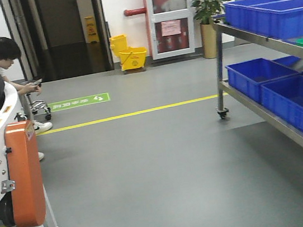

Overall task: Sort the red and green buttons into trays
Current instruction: 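Drive the base away from the table to the counter with trays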

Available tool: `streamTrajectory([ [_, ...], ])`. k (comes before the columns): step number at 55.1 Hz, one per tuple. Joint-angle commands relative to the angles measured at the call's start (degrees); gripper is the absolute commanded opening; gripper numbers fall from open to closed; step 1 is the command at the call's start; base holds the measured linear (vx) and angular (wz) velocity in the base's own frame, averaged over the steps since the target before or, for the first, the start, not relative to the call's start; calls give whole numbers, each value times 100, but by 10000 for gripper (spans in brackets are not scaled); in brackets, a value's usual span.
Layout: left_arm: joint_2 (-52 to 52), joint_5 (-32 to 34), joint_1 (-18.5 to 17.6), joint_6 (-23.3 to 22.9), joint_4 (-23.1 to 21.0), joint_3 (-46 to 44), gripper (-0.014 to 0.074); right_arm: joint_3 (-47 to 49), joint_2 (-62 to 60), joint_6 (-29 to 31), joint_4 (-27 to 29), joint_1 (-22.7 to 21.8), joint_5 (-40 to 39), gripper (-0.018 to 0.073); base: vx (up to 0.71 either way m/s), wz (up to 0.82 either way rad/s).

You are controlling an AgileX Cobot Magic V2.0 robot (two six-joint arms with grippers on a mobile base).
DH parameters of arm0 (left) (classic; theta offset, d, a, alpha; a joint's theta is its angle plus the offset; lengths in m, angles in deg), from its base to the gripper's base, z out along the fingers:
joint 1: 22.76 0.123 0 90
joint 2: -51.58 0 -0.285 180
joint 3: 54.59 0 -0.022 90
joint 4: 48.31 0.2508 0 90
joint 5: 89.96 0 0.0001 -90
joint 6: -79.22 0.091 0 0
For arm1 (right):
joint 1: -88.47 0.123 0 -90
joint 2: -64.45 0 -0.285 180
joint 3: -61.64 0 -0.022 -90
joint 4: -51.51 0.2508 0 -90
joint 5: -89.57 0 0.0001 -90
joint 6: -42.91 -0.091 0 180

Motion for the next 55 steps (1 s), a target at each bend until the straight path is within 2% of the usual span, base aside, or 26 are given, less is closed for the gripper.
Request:
streamTrajectory([
  [1,10,509,-32,-34,1,-167,-6,175,-32,34,4,9,-525,-9,35,25],
  [20,10,503,-32,-34,1,-167,-6,175,-25,34,4,9,-530,-9,40,13],
  [55,10,503,-32,-34,1,-167,-6,175,-21,34,4,9,-510,-9,46,-3],
])
